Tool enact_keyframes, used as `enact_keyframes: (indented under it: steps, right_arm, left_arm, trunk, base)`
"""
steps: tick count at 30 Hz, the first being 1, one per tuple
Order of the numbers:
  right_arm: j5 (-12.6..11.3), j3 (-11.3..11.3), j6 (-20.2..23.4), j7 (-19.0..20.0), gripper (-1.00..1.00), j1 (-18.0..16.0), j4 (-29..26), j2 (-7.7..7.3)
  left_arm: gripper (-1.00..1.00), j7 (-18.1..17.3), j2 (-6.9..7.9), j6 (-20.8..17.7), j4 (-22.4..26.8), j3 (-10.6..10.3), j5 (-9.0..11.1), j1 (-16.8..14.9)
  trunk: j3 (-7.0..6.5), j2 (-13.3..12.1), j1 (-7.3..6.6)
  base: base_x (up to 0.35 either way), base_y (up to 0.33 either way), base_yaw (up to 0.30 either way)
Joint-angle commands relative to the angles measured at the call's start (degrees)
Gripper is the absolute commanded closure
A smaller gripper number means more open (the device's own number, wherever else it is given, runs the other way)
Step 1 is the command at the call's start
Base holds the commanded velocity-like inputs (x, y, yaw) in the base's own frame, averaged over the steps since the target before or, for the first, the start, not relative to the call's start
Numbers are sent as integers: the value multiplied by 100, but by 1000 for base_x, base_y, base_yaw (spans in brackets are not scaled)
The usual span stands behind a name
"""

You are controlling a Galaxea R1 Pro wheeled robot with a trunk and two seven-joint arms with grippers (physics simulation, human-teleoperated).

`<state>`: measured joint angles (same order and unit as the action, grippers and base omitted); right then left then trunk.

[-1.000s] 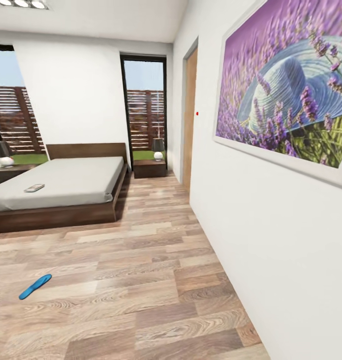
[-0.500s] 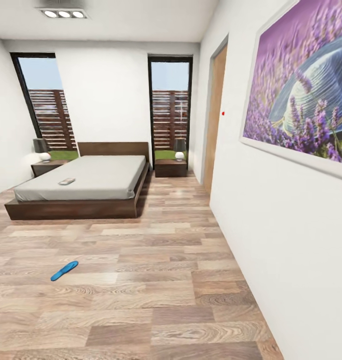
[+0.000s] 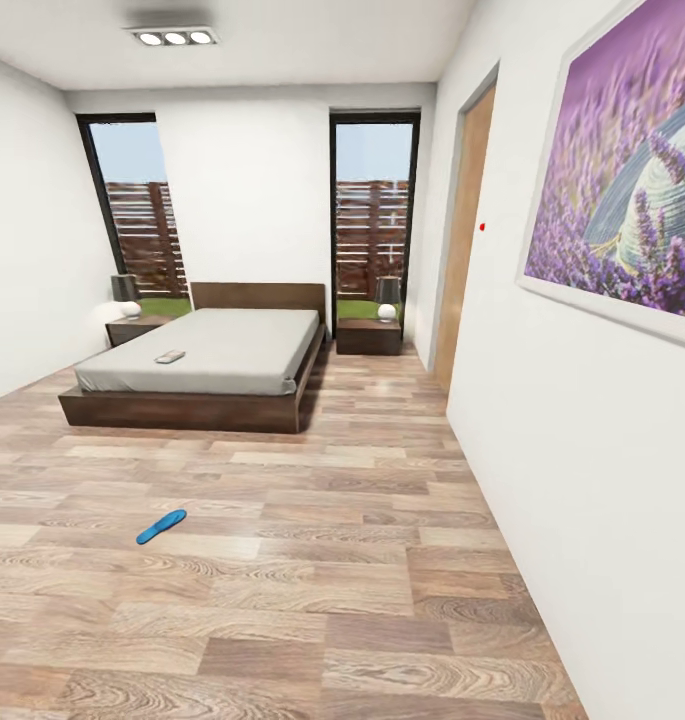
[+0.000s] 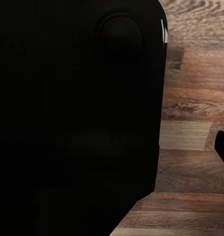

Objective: In the bedroom, move the book from the bed onto either nightstand, and place the two sandals side by side next to the bed.

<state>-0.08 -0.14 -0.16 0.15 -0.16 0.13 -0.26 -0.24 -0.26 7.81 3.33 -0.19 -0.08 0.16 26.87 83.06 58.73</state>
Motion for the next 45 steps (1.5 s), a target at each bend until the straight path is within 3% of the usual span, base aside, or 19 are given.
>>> enact_keyframes:
  steps: [1, 13, 45]
  right_arm:
    - [-1, 0, -2, 2, -100, -2, 2, -1]
    - [3, 5, -2, 2, -100, -2, 5, 12]
    - [-1, -3, -2, -2, -100, -2, 5, 8]
  left_arm:
    - [-100, -2, 0, 10, 5, -2, -1, 2]
    - [-100, -2, 0, 5, 10, -7, -9, 2]
    - [-100, -2, 0, 10, 10, -7, -10, 2]
  trunk:
    - [4, 2, 0]
    - [4, 2, 0]
    - [4, 2, 0]
  base:
    - [0, 0, 20]
    - [63, 0, 3]
    - [315, 0, 0]
